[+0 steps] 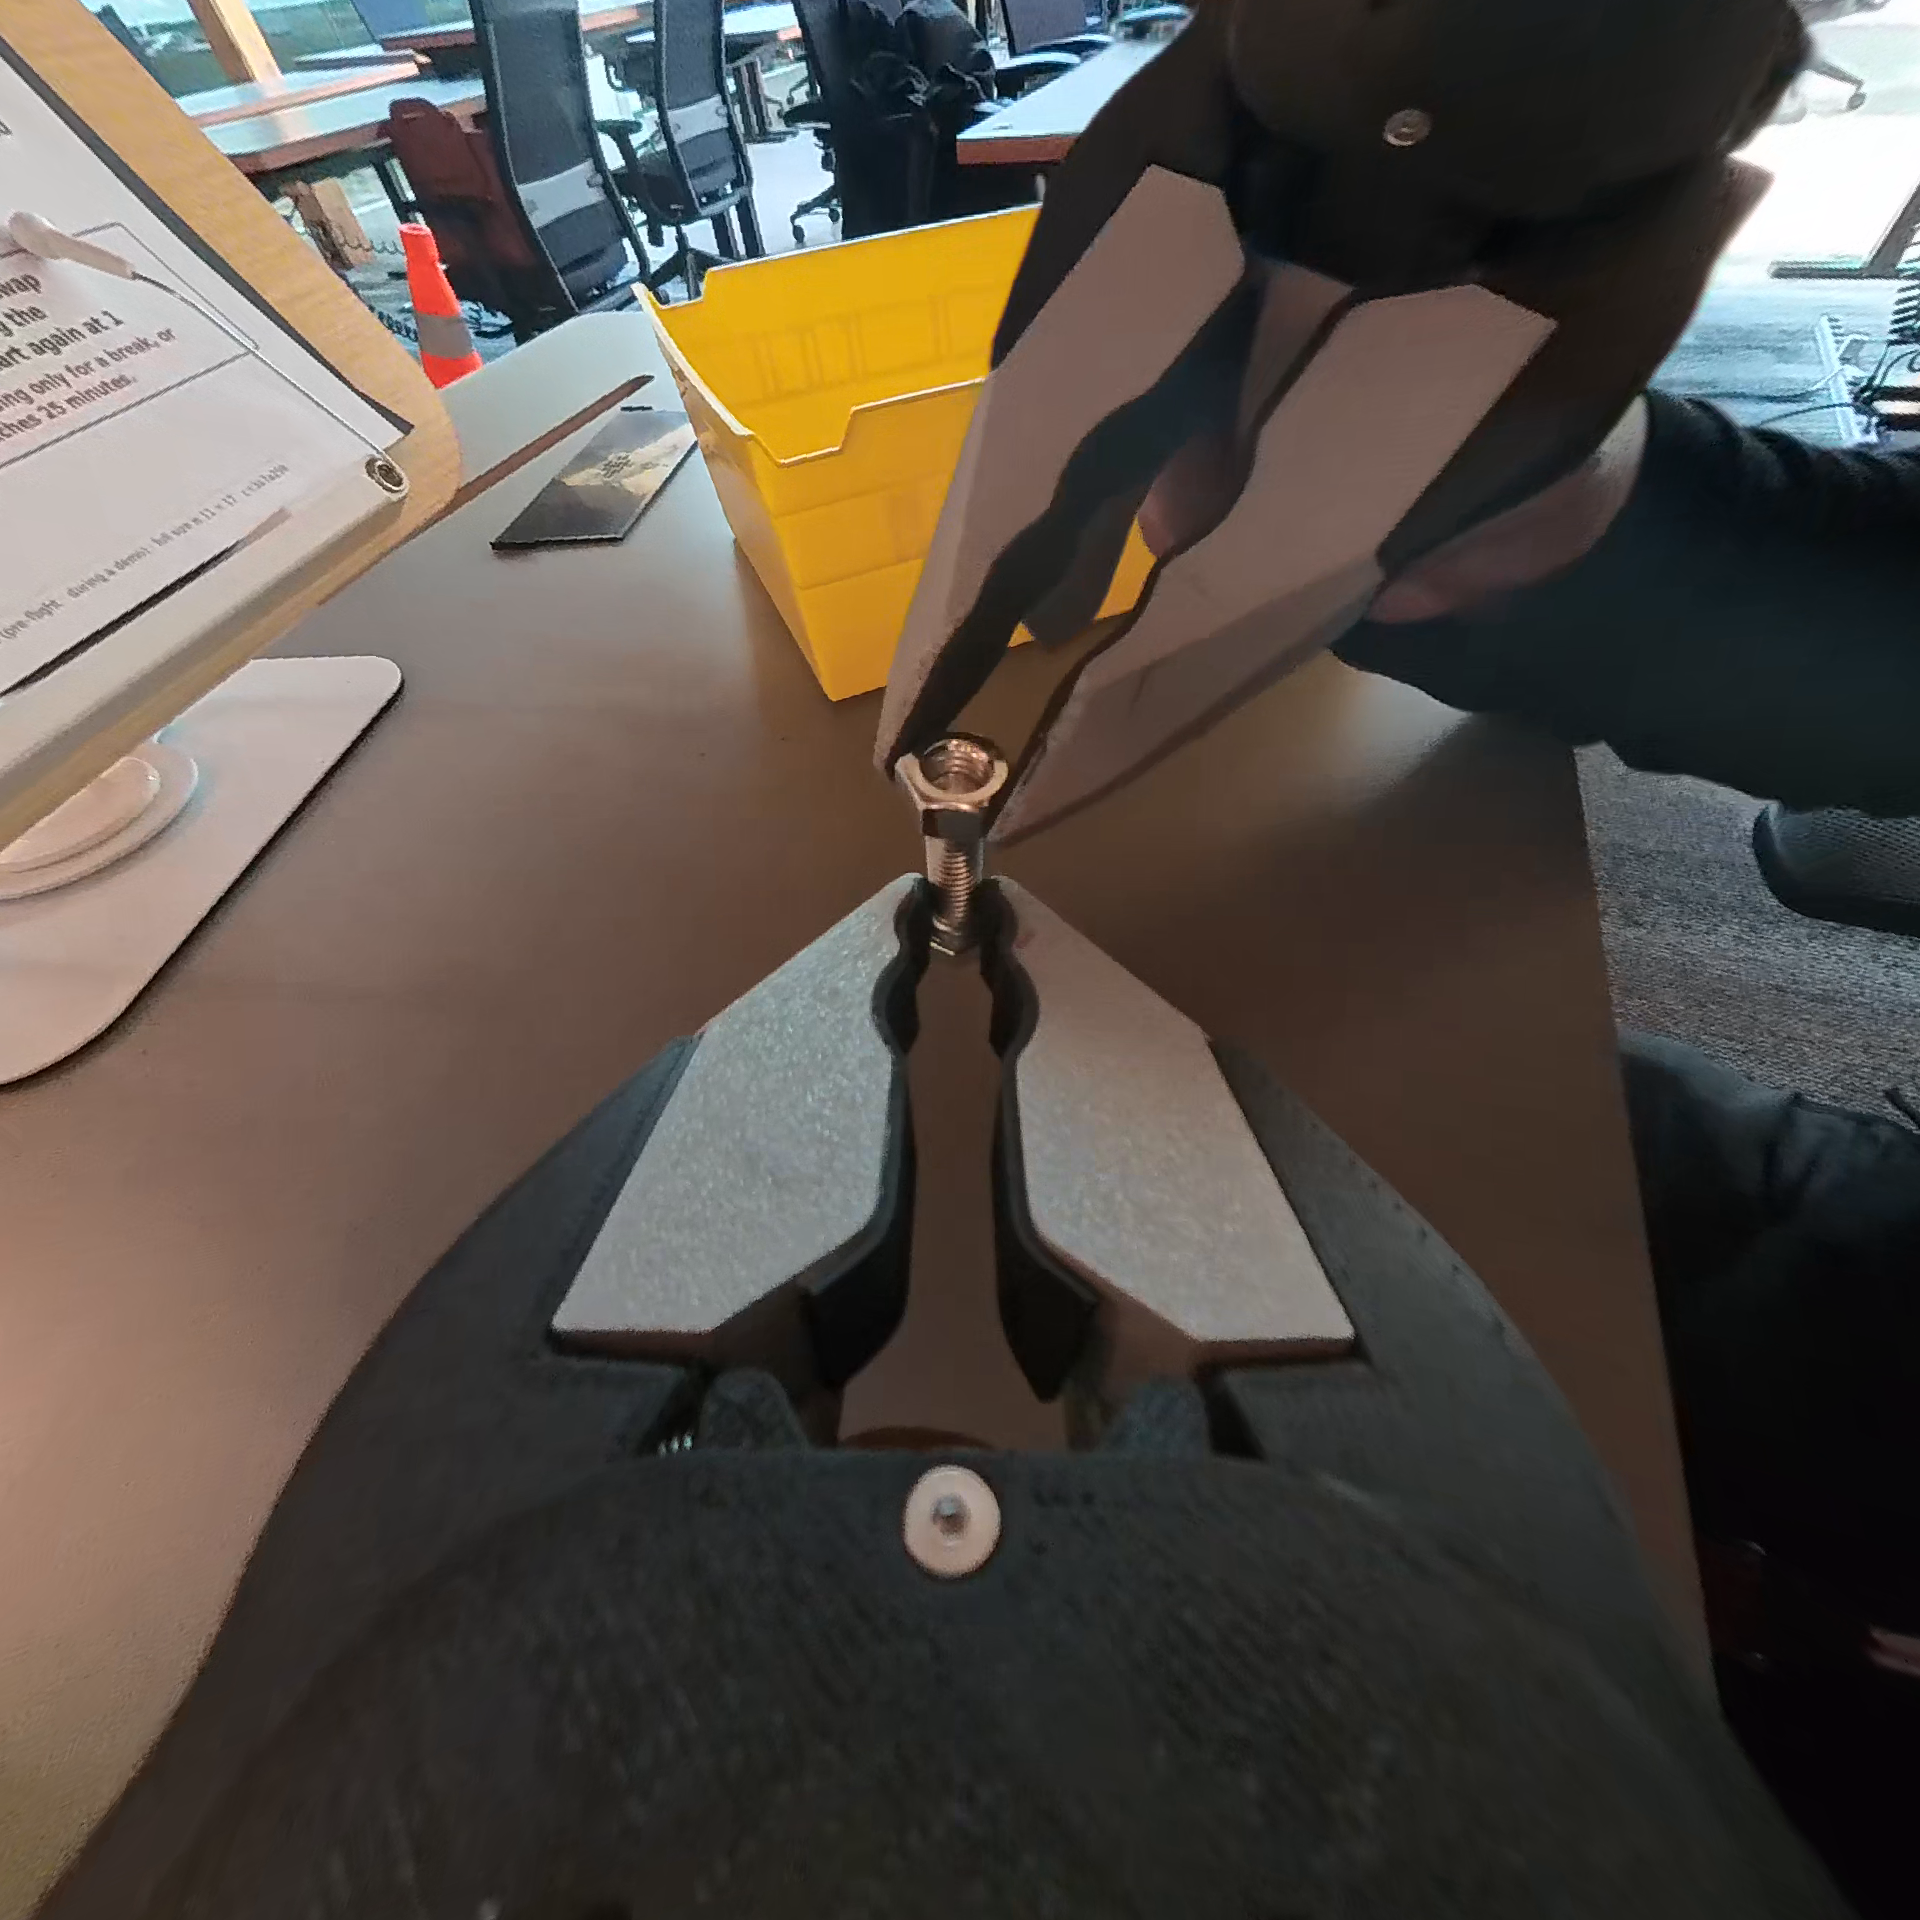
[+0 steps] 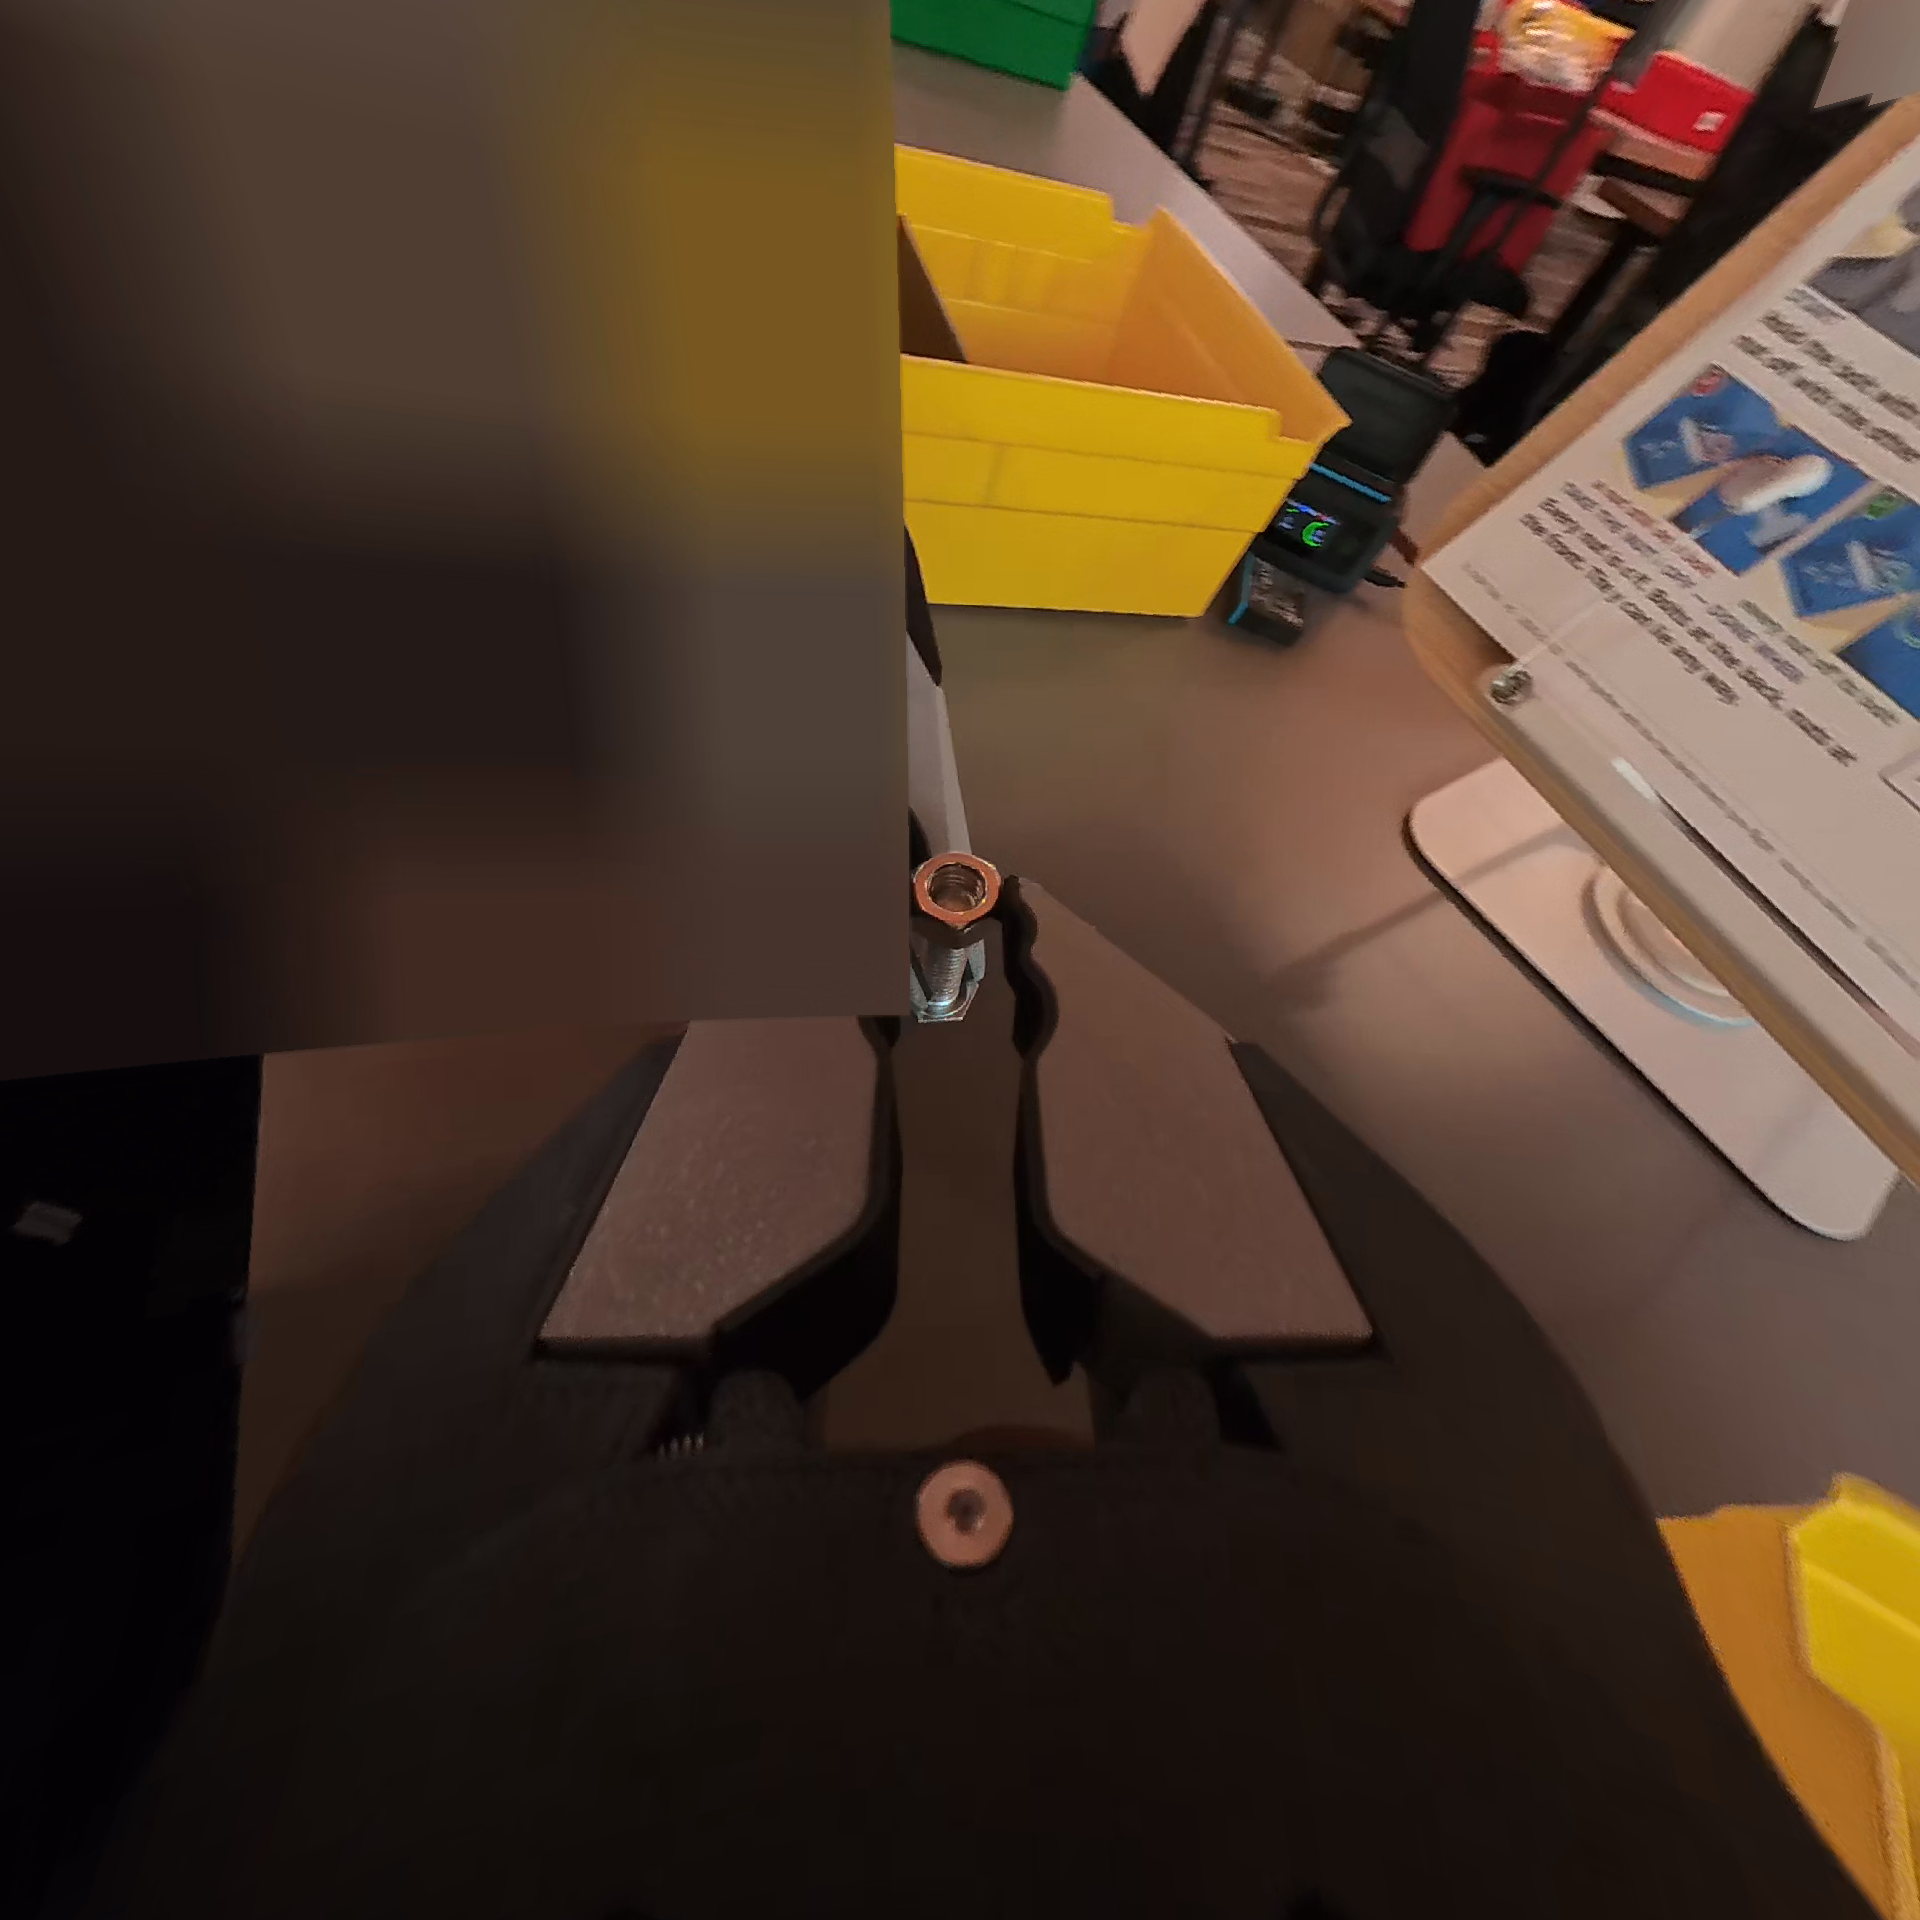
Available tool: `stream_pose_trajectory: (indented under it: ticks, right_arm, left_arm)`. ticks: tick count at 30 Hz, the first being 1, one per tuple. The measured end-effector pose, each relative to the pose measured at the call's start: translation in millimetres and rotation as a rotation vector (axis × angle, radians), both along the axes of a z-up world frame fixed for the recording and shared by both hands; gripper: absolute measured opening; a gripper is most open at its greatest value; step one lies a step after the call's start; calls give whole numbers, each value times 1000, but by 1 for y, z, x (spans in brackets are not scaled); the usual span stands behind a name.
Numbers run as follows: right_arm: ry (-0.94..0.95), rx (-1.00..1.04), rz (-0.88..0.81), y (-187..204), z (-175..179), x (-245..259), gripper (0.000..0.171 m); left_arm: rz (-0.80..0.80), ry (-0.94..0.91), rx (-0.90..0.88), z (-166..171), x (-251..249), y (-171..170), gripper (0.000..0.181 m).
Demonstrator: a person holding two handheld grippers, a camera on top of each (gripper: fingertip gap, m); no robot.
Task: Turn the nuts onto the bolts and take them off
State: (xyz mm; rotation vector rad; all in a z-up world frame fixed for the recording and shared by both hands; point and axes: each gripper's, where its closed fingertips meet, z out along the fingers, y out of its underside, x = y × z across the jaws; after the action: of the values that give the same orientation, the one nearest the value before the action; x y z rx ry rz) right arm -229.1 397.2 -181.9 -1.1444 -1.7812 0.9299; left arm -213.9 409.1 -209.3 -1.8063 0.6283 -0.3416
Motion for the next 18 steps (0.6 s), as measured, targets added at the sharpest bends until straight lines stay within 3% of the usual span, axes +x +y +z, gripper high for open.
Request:
stream_pose_trajectory:
  ticks: [18]
  right_arm:
    - [65,4,-243,3,0,-2,14]
  left_arm:
    - [34,30,8,-1,-2,1,7]
